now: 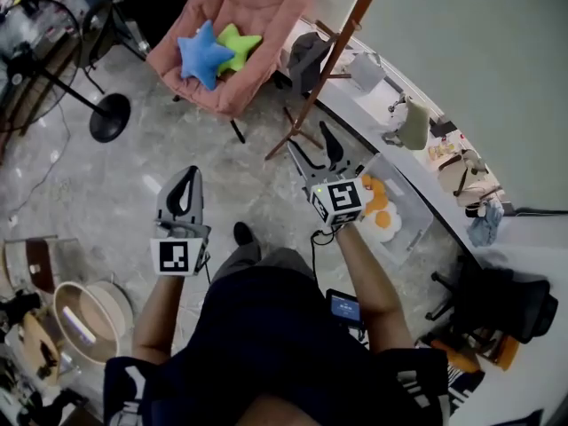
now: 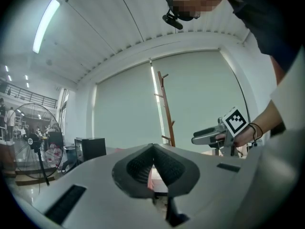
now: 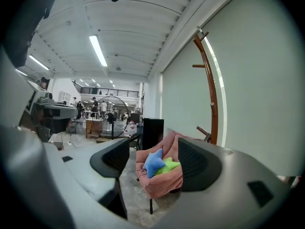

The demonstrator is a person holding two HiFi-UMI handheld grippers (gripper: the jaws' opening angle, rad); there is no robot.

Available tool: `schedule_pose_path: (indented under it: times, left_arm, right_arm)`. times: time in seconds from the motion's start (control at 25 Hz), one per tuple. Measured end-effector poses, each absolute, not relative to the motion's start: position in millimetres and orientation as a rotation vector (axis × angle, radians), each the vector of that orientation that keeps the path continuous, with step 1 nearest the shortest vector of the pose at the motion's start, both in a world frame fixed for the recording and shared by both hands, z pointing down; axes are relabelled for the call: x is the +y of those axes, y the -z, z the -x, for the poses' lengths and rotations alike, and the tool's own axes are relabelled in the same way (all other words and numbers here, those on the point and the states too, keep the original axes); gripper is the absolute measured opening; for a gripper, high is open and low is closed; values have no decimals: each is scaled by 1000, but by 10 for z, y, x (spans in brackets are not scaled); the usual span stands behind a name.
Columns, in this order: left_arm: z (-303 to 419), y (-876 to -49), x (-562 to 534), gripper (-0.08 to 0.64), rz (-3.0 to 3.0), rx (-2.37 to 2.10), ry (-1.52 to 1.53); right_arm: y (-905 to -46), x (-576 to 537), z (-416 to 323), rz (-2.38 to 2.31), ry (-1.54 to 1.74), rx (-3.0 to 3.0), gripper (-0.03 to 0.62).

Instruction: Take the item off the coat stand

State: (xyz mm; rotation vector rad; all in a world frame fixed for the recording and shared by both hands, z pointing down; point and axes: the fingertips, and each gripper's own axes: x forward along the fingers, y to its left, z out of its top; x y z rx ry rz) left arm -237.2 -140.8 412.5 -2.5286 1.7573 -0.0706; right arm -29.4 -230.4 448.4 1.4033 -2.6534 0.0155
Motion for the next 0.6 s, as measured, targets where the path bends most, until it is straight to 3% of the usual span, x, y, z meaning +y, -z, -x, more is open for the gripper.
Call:
schedule_pose_path:
  times: [0.6]
  left_arm:
    - [2395,-4366,-2266,25,2524,1828,170]
  right_arm:
    - [-5136,-4276,-91,-1602,-195,-2534,324]
